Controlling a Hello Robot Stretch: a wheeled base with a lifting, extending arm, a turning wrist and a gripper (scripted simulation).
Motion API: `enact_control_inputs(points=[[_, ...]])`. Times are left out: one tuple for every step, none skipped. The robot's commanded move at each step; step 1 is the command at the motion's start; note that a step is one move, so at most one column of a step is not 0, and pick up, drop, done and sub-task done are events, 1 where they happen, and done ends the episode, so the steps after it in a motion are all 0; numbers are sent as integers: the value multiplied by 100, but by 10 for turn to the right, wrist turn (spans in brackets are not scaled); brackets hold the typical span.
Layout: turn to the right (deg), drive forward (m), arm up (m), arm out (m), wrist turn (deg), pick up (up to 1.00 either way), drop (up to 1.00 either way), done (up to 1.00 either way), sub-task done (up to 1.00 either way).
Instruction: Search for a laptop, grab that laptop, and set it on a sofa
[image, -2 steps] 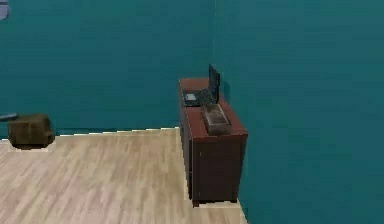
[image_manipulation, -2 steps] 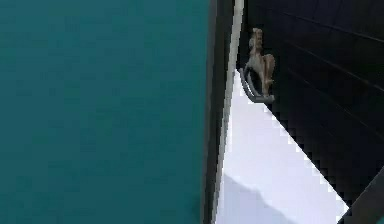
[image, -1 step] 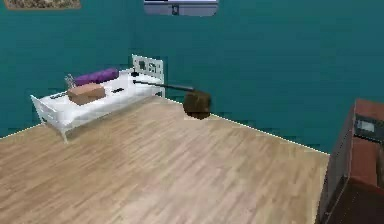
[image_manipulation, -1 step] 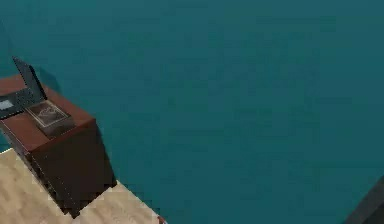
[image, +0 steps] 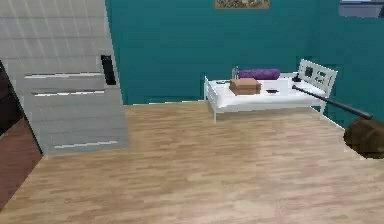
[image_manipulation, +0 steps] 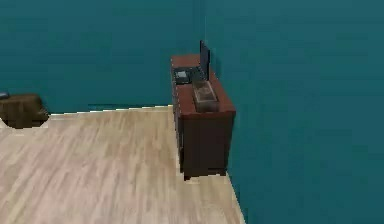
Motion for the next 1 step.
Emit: enact_control_inputs(points=[[-180,0,0,0,0,0,0,0,0]])
